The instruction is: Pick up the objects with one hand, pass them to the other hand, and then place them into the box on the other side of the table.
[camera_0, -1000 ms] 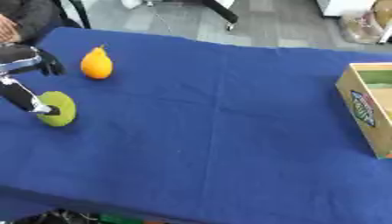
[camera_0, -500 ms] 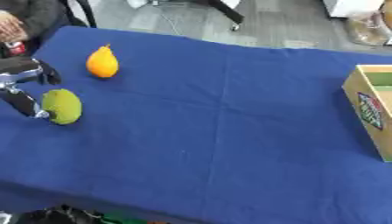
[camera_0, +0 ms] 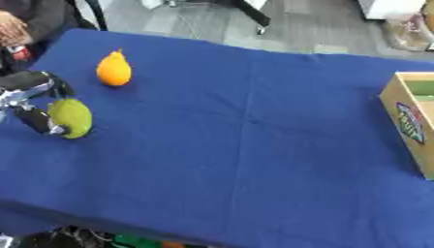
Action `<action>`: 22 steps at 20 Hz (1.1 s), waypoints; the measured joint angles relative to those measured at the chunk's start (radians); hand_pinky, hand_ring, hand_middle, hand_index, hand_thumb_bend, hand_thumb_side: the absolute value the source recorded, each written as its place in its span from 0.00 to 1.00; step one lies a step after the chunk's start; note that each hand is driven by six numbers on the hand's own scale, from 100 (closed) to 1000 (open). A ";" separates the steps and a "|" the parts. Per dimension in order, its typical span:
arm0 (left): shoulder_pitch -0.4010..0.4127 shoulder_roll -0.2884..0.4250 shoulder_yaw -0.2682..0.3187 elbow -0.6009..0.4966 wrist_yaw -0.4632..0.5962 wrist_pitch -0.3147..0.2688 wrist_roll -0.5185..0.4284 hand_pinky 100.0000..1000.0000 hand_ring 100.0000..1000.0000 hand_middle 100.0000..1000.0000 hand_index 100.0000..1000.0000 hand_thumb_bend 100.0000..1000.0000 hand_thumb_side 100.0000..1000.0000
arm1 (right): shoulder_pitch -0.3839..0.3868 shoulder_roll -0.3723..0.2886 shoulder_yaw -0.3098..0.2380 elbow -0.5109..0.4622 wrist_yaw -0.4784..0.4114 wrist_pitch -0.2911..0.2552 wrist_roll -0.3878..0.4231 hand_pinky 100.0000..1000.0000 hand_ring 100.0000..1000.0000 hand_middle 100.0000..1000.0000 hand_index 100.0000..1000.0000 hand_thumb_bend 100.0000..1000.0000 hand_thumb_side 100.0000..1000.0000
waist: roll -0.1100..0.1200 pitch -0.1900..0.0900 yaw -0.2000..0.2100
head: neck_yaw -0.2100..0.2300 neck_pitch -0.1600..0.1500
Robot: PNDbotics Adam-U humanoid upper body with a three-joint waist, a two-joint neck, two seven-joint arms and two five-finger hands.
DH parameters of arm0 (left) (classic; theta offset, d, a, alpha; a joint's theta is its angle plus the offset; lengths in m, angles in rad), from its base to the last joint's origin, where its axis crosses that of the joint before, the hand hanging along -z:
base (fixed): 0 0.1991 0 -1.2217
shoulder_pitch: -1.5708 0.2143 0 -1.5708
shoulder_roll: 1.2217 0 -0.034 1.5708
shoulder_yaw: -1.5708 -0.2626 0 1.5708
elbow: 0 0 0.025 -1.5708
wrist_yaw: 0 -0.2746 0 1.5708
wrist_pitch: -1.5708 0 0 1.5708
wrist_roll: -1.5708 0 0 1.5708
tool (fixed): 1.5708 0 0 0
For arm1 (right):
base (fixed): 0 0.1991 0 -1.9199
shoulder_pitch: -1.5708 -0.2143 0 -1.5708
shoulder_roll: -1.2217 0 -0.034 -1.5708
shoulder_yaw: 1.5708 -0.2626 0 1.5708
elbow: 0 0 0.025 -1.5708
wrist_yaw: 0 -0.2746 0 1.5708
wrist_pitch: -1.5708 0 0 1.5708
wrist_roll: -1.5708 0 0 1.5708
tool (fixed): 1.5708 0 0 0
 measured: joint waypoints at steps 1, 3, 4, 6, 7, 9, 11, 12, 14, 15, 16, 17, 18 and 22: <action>0.000 -0.001 0.000 -0.001 0.000 -0.001 0.006 0.64 0.50 0.45 0.57 0.27 0.00 | 0.000 0.000 0.000 0.002 -0.001 0.000 0.000 0.71 0.69 0.72 0.94 0.13 0.36 | 0.000 0.000 0.000 | 0.000 0.000; 0.000 -0.005 0.004 -0.009 0.002 -0.001 0.022 0.62 0.48 0.43 0.54 0.27 0.00 | 0.001 0.001 0.000 0.004 -0.002 0.000 0.000 0.70 0.69 0.72 0.94 0.13 0.36 | 0.000 0.000 0.000 | -0.001 0.000; 0.000 -0.007 0.008 -0.017 0.005 0.001 0.031 0.62 0.47 0.42 0.53 0.26 0.00 | 0.001 0.001 0.000 0.004 -0.003 -0.001 -0.001 0.70 0.69 0.72 0.94 0.13 0.36 | 0.000 0.000 0.000 | -0.002 0.000; 0.002 -0.007 0.023 -0.045 0.022 0.005 0.050 0.61 0.46 0.41 0.51 0.26 0.00 | 0.005 0.003 0.000 0.007 -0.005 -0.001 -0.001 0.70 0.69 0.72 0.94 0.13 0.36 | 0.000 0.000 0.001 | -0.005 0.000; 0.002 -0.007 0.032 -0.065 0.034 0.008 0.059 0.61 0.46 0.41 0.51 0.26 0.00 | 0.007 0.004 0.000 0.008 -0.006 -0.001 -0.001 0.70 0.69 0.72 0.94 0.13 0.36 | 0.000 0.000 0.001 | -0.007 0.000; 0.003 -0.007 0.050 -0.111 0.061 0.014 0.073 0.61 0.46 0.40 0.50 0.27 0.00 | 0.008 0.008 0.000 0.010 -0.006 -0.002 -0.002 0.70 0.69 0.72 0.94 0.13 0.37 | 0.000 0.000 0.001 | -0.008 0.000; 0.003 -0.007 0.068 -0.166 0.099 0.019 0.088 0.61 0.45 0.40 0.50 0.27 0.00 | 0.008 0.008 0.000 0.010 -0.006 -0.003 -0.003 0.70 0.69 0.72 0.94 0.12 0.36 | 0.000 0.000 0.001 | -0.013 0.000; 0.001 -0.007 0.076 -0.196 0.119 0.022 0.096 0.61 0.45 0.41 0.50 0.27 0.00 | 0.008 0.008 0.000 0.010 -0.006 -0.003 -0.003 0.70 0.69 0.72 0.94 0.12 0.36 | 0.000 0.000 0.001 | -0.016 0.000; -0.004 -0.007 0.091 -0.255 0.161 0.030 0.114 0.61 0.45 0.40 0.49 0.27 0.00 | 0.008 0.008 0.000 0.010 -0.006 -0.003 -0.003 0.70 0.69 0.72 0.94 0.12 0.36 | 0.000 0.000 0.001 | -0.023 0.000; -0.009 -0.007 0.097 -0.282 0.183 0.035 0.123 0.61 0.45 0.40 0.49 0.27 0.00 | 0.008 0.009 0.000 0.010 -0.006 -0.003 -0.003 0.71 0.69 0.72 0.94 0.12 0.36 | 0.000 0.000 0.001 | -0.026 0.000; -0.016 -0.009 0.102 -0.311 0.212 0.041 0.135 0.60 0.44 0.39 0.48 0.26 0.00 | 0.008 0.009 0.002 0.009 -0.006 -0.004 -0.002 0.71 0.69 0.72 0.94 0.12 0.36 | 0.000 0.000 0.000 | -0.030 0.000; -0.025 -0.016 0.106 -0.335 0.244 0.046 0.146 0.60 0.44 0.40 0.47 0.26 0.00 | 0.007 0.009 0.005 0.009 -0.006 -0.006 0.000 0.71 0.69 0.72 0.94 0.12 0.36 | 0.000 0.000 0.000 | -0.033 0.000; -0.036 -0.030 0.108 -0.359 0.288 0.052 0.159 0.59 0.43 0.39 0.47 0.26 0.00 | 0.003 0.011 0.006 0.007 -0.004 -0.008 0.002 0.71 0.70 0.72 0.94 0.12 0.36 | 0.000 0.000 0.000 | -0.036 0.000; -0.085 -0.125 0.102 -0.422 0.497 0.079 0.205 0.60 0.43 0.39 0.46 0.24 0.00 | -0.026 0.025 0.022 -0.034 0.045 -0.022 0.027 0.73 0.71 0.73 0.93 0.12 0.35 | 0.000 0.000 -0.004 | -0.046 0.000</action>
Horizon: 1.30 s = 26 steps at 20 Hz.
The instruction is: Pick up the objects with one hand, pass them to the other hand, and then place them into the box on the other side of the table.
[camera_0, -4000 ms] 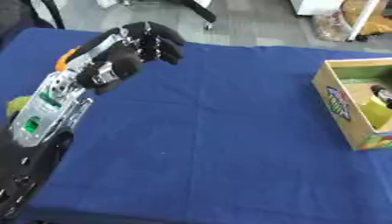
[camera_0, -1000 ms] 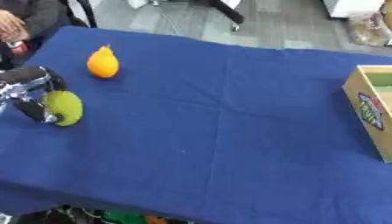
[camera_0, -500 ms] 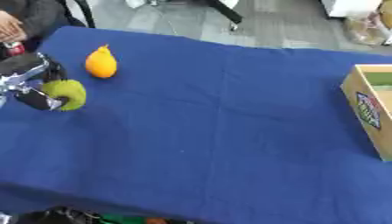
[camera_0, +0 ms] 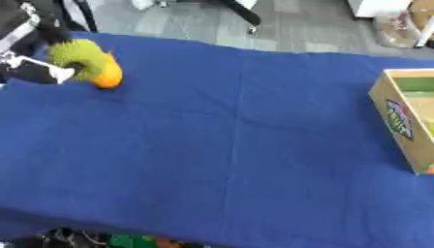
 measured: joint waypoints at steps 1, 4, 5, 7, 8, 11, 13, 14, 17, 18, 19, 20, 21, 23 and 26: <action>-0.013 -0.031 -0.006 -0.010 0.058 0.007 0.010 0.60 0.43 0.39 0.46 0.23 0.00 | -0.010 0.004 0.008 -0.015 0.018 -0.006 0.011 0.73 0.71 0.73 0.93 0.12 0.35 | -0.001 0.000 -0.002 | -0.002 0.000; -0.044 -0.127 -0.035 -0.027 0.229 0.020 0.019 0.60 0.44 0.40 0.47 0.23 0.00 | -0.044 0.019 0.037 -0.073 0.070 -0.033 0.051 0.74 0.71 0.72 0.90 0.13 0.34 | -0.010 -0.001 -0.008 | -0.005 0.000; -0.051 -0.154 -0.046 -0.029 0.275 0.024 0.015 0.60 0.44 0.40 0.47 0.23 0.00 | -0.056 0.023 0.048 -0.093 0.085 -0.044 0.065 0.74 0.70 0.72 0.90 0.13 0.34 | -0.012 -0.002 -0.009 | -0.005 0.000; -0.065 -0.208 -0.072 -0.030 0.362 0.036 0.001 0.61 0.44 0.40 0.47 0.22 0.00 | -0.089 0.031 0.074 -0.125 0.115 -0.076 0.097 0.74 0.69 0.71 0.87 0.14 0.34 | -0.015 -0.002 -0.009 | -0.006 0.000; -0.072 -0.233 -0.085 -0.029 0.400 0.043 -0.010 0.61 0.44 0.40 0.47 0.22 0.00 | -0.108 0.035 0.088 -0.133 0.128 -0.097 0.112 0.73 0.68 0.70 0.86 0.15 0.33 | -0.016 -0.002 -0.010 | -0.006 0.000; -0.093 -0.289 -0.125 -0.026 0.495 0.065 -0.049 0.61 0.45 0.40 0.47 0.22 0.01 | -0.163 0.040 0.134 -0.145 0.160 -0.165 0.157 0.72 0.67 0.68 0.84 0.16 0.33 | -0.020 -0.002 -0.010 | -0.006 0.000; -0.101 -0.307 -0.151 -0.023 0.546 0.078 -0.080 0.62 0.45 0.41 0.48 0.22 0.02 | -0.197 0.042 0.168 -0.148 0.168 -0.206 0.193 0.71 0.66 0.67 0.83 0.18 0.33 | -0.022 -0.002 -0.010 | -0.006 0.000; -0.103 -0.310 -0.165 -0.023 0.570 0.084 -0.096 0.62 0.45 0.41 0.48 0.23 0.02 | -0.216 0.042 0.186 -0.148 0.168 -0.226 0.213 0.70 0.65 0.66 0.82 0.18 0.33 | -0.023 -0.002 -0.010 | -0.007 0.000; -0.109 -0.312 -0.201 -0.022 0.629 0.101 -0.144 0.62 0.45 0.41 0.48 0.23 0.03 | -0.272 0.041 0.239 -0.148 0.150 -0.279 0.284 0.69 0.63 0.65 0.81 0.20 0.33 | -0.024 -0.002 -0.009 | -0.007 -0.001; -0.110 -0.312 -0.212 -0.022 0.647 0.106 -0.158 0.62 0.45 0.41 0.48 0.23 0.03 | -0.290 0.040 0.256 -0.148 0.141 -0.294 0.309 0.68 0.62 0.64 0.81 0.21 0.34 | -0.024 -0.002 -0.008 | -0.008 -0.001; -0.111 -0.312 -0.224 -0.020 0.663 0.113 -0.171 0.62 0.45 0.41 0.48 0.23 0.03 | -0.309 0.038 0.272 -0.148 0.133 -0.310 0.336 0.68 0.62 0.64 0.81 0.21 0.35 | -0.024 -0.002 -0.007 | -0.009 -0.001; -0.113 -0.311 -0.234 -0.019 0.677 0.119 -0.181 0.62 0.45 0.41 0.48 0.23 0.03 | -0.325 0.037 0.285 -0.148 0.126 -0.323 0.362 0.67 0.61 0.63 0.81 0.22 0.35 | -0.025 -0.002 -0.007 | -0.010 -0.001; -0.116 -0.308 -0.245 -0.017 0.692 0.126 -0.191 0.62 0.45 0.41 0.47 0.23 0.03 | -0.339 0.036 0.297 -0.148 0.120 -0.336 0.389 0.67 0.61 0.63 0.81 0.22 0.35 | -0.026 -0.002 -0.007 | -0.011 -0.001; -0.121 -0.300 -0.266 -0.017 0.714 0.139 -0.208 0.62 0.45 0.41 0.47 0.23 0.03 | -0.364 0.036 0.318 -0.148 0.108 -0.358 0.441 0.67 0.61 0.63 0.81 0.23 0.35 | -0.027 -0.002 -0.005 | -0.012 -0.001; -0.133 -0.289 -0.297 -0.017 0.730 0.155 -0.233 0.62 0.45 0.41 0.48 0.23 0.04 | -0.396 0.043 0.346 -0.148 0.088 -0.380 0.510 0.68 0.62 0.64 0.82 0.23 0.35 | -0.028 -0.002 -0.002 | -0.012 -0.001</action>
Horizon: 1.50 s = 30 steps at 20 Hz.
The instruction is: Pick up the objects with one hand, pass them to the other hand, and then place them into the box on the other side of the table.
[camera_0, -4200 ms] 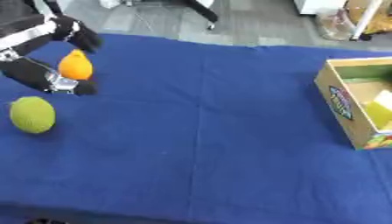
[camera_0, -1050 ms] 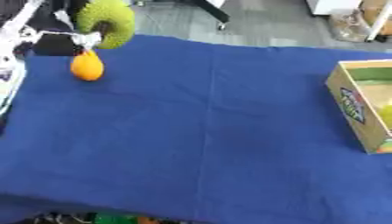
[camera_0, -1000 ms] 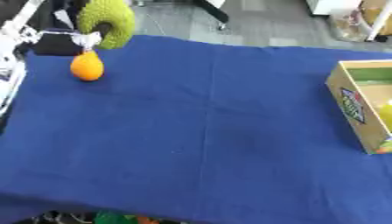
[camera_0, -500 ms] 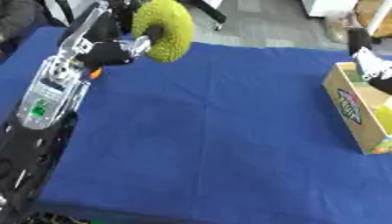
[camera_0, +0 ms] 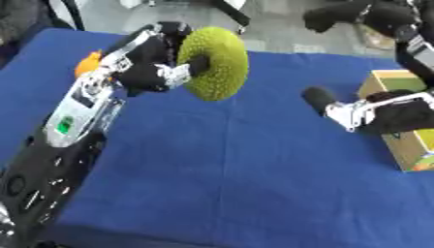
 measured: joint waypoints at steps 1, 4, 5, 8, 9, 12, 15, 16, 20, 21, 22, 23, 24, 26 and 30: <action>-0.004 0.003 -0.009 -0.001 0.004 0.004 -0.008 0.63 0.45 0.41 0.48 0.23 0.04 | -0.008 0.002 0.007 0.000 -0.006 -0.003 0.019 0.69 0.62 0.64 0.83 0.23 0.35 | 0.000 0.000 0.001 | 0.000 0.000; -0.014 0.007 -0.029 -0.007 0.011 0.014 -0.024 0.63 0.45 0.41 0.48 0.23 0.04 | -0.024 0.004 0.020 0.000 -0.013 -0.009 0.073 0.70 0.64 0.66 0.83 0.23 0.36 | 0.000 0.000 0.004 | 0.001 0.000; -0.016 0.009 -0.034 -0.009 0.013 0.016 -0.028 0.63 0.45 0.41 0.48 0.24 0.04 | -0.029 0.006 0.022 0.000 -0.011 -0.010 0.093 0.71 0.65 0.67 0.83 0.24 0.37 | 0.000 0.000 0.004 | 0.001 0.000; -0.021 0.012 -0.045 -0.014 0.015 0.021 -0.038 0.63 0.45 0.41 0.48 0.24 0.04 | -0.041 0.013 0.026 -0.001 0.024 -0.004 0.160 0.72 0.67 0.69 0.84 0.24 0.38 | 0.000 0.000 0.005 | 0.002 0.000; -0.021 0.012 -0.048 -0.015 0.015 0.023 -0.040 0.63 0.45 0.41 0.48 0.24 0.04 | -0.044 0.018 0.026 -0.001 0.041 0.000 0.183 0.72 0.67 0.70 0.84 0.24 0.39 | 0.000 0.000 0.005 | 0.002 -0.001; -0.024 0.012 -0.056 -0.018 0.014 0.027 -0.046 0.63 0.45 0.41 0.48 0.24 0.04 | -0.052 0.030 0.026 -0.001 0.094 0.016 0.241 0.72 0.67 0.70 0.84 0.25 0.39 | 0.000 0.000 0.005 | 0.003 -0.001; -0.026 0.012 -0.060 -0.019 0.014 0.029 -0.053 0.63 0.45 0.41 0.48 0.24 0.05 | -0.056 0.038 0.026 -0.001 0.145 0.026 0.272 0.72 0.67 0.70 0.84 0.25 0.39 | 0.000 0.000 0.005 | 0.003 -0.001; -0.026 0.012 -0.061 -0.019 0.014 0.030 -0.055 0.63 0.45 0.41 0.48 0.24 0.05 | -0.058 0.040 0.026 -0.001 0.162 0.029 0.277 0.72 0.67 0.70 0.84 0.25 0.39 | 0.000 0.000 0.005 | 0.003 -0.001; -0.026 0.012 -0.066 -0.021 0.014 0.033 -0.058 0.63 0.45 0.41 0.48 0.24 0.05 | -0.059 0.046 0.026 -0.001 0.227 0.035 0.285 0.73 0.67 0.70 0.83 0.25 0.39 | 0.000 0.000 0.005 | 0.003 -0.001; -0.026 0.012 -0.066 -0.023 0.014 0.034 -0.059 0.63 0.45 0.41 0.48 0.24 0.05 | -0.059 0.048 0.026 -0.001 0.242 0.037 0.286 0.73 0.67 0.70 0.83 0.25 0.39 | 0.000 0.000 0.005 | 0.003 -0.001; -0.026 0.012 -0.066 -0.024 0.014 0.034 -0.060 0.63 0.45 0.41 0.48 0.24 0.05 | -0.060 0.050 0.026 -0.001 0.258 0.038 0.286 0.73 0.67 0.70 0.83 0.25 0.39 | 0.000 0.000 0.005 | 0.002 -0.001; -0.026 0.012 -0.066 -0.025 0.014 0.035 -0.060 0.63 0.45 0.41 0.48 0.24 0.05 | -0.061 0.053 0.026 -0.001 0.271 0.039 0.285 0.73 0.68 0.70 0.83 0.25 0.38 | 0.000 0.000 0.005 | 0.002 -0.001; -0.026 0.011 -0.066 -0.025 0.014 0.035 -0.060 0.63 0.45 0.41 0.48 0.24 0.05 | -0.062 0.054 0.026 -0.001 0.285 0.041 0.285 0.74 0.68 0.70 0.83 0.25 0.38 | 0.000 0.000 0.005 | 0.001 -0.001; -0.026 0.011 -0.066 -0.025 0.014 0.035 -0.060 0.63 0.45 0.41 0.48 0.24 0.05 | -0.063 0.055 0.026 -0.001 0.312 0.042 0.285 0.74 0.68 0.70 0.83 0.25 0.38 | 0.000 0.000 0.005 | 0.000 -0.001; -0.026 0.010 -0.066 -0.025 0.014 0.035 -0.060 0.63 0.45 0.41 0.48 0.24 0.05 | -0.062 0.065 0.026 -0.001 0.356 0.049 0.280 0.73 0.67 0.70 0.83 0.25 0.38 | 0.000 0.000 0.005 | 0.000 -0.001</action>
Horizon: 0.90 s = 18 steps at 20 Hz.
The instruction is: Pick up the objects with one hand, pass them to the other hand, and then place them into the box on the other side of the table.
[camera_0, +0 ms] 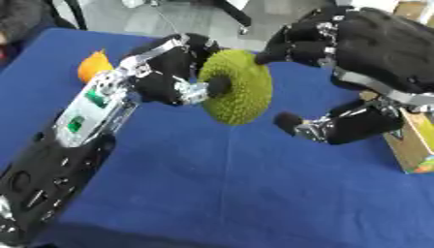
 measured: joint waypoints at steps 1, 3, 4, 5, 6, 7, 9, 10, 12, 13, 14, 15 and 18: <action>0.000 0.000 0.000 0.000 0.000 0.000 0.000 0.63 0.45 0.41 0.48 0.24 0.05 | 0.000 0.003 0.000 0.000 0.008 0.005 -0.002 0.73 0.67 0.70 0.83 0.25 0.38 | 0.000 0.000 0.000 | 0.000 0.000; 0.000 -0.001 0.000 0.000 0.000 0.000 0.001 0.63 0.45 0.41 0.48 0.24 0.05 | 0.001 0.008 0.004 0.000 0.022 0.016 -0.012 0.73 0.66 0.70 0.83 0.25 0.38 | 0.000 0.000 0.000 | -0.002 0.000; 0.000 -0.001 0.000 0.000 0.000 0.000 0.001 0.63 0.45 0.41 0.48 0.24 0.05 | 0.001 0.011 0.006 0.000 0.027 0.023 -0.018 0.73 0.66 0.70 0.83 0.25 0.37 | 0.000 0.000 0.001 | -0.002 0.000; -0.001 -0.003 0.000 0.000 0.000 0.000 0.001 0.63 0.45 0.41 0.48 0.24 0.05 | 0.001 0.014 0.007 0.000 0.032 0.028 -0.023 0.73 0.66 0.70 0.83 0.25 0.37 | 0.000 0.000 0.001 | -0.002 0.000; -0.001 -0.006 0.000 0.000 0.000 0.000 0.001 0.63 0.45 0.41 0.48 0.24 0.05 | 0.001 0.017 0.011 0.000 0.036 0.034 -0.028 0.72 0.66 0.70 0.82 0.25 0.37 | 0.000 0.000 0.001 | -0.002 0.000; -0.002 -0.008 0.000 0.000 0.000 0.000 0.001 0.63 0.45 0.41 0.48 0.24 0.05 | 0.002 0.019 0.013 0.000 0.039 0.039 -0.032 0.72 0.65 0.69 0.82 0.24 0.37 | 0.000 0.000 0.002 | -0.002 0.000; -0.003 -0.009 -0.001 0.000 0.000 0.000 0.001 0.63 0.45 0.41 0.48 0.25 0.05 | 0.005 0.026 0.018 0.000 0.044 0.049 -0.041 0.72 0.64 0.69 0.81 0.23 0.35 | 0.000 0.000 0.003 | -0.002 0.000; -0.004 -0.009 -0.001 0.000 0.000 0.000 0.001 0.63 0.45 0.41 0.48 0.24 0.05 | 0.006 0.028 0.020 0.000 0.046 0.053 -0.047 0.72 0.64 0.68 0.81 0.23 0.35 | 0.000 0.000 0.004 | -0.002 0.000; -0.006 -0.009 -0.002 0.000 0.000 0.000 0.001 0.63 0.45 0.41 0.48 0.24 0.05 | 0.006 0.035 0.024 0.001 0.054 0.062 -0.060 0.71 0.63 0.67 0.79 0.22 0.33 | 0.000 0.000 0.006 | -0.002 0.000; -0.007 -0.009 -0.003 0.000 0.000 0.000 0.001 0.64 0.45 0.41 0.48 0.24 0.05 | 0.006 0.038 0.025 0.003 0.060 0.067 -0.070 0.71 0.63 0.66 0.78 0.22 0.32 | 0.000 0.000 0.006 | -0.002 0.000; -0.008 -0.009 -0.003 0.000 0.000 0.000 0.000 0.64 0.45 0.41 0.48 0.24 0.05 | 0.006 0.042 0.028 0.004 0.065 0.072 -0.082 0.71 0.62 0.65 0.78 0.22 0.32 | 0.000 0.000 0.006 | -0.003 0.000; -0.009 -0.009 -0.004 0.000 0.000 0.000 0.000 0.64 0.45 0.41 0.48 0.24 0.05 | 0.006 0.044 0.030 0.009 0.070 0.078 -0.096 0.71 0.62 0.64 0.76 0.21 0.30 | 0.000 0.000 0.007 | -0.003 0.000; -0.010 -0.009 -0.005 0.000 0.000 0.001 -0.001 0.64 0.45 0.41 0.48 0.24 0.05 | 0.009 0.054 0.039 0.025 0.083 0.100 -0.148 0.70 0.60 0.62 0.73 0.18 0.27 | 0.000 0.000 0.007 | -0.003 0.000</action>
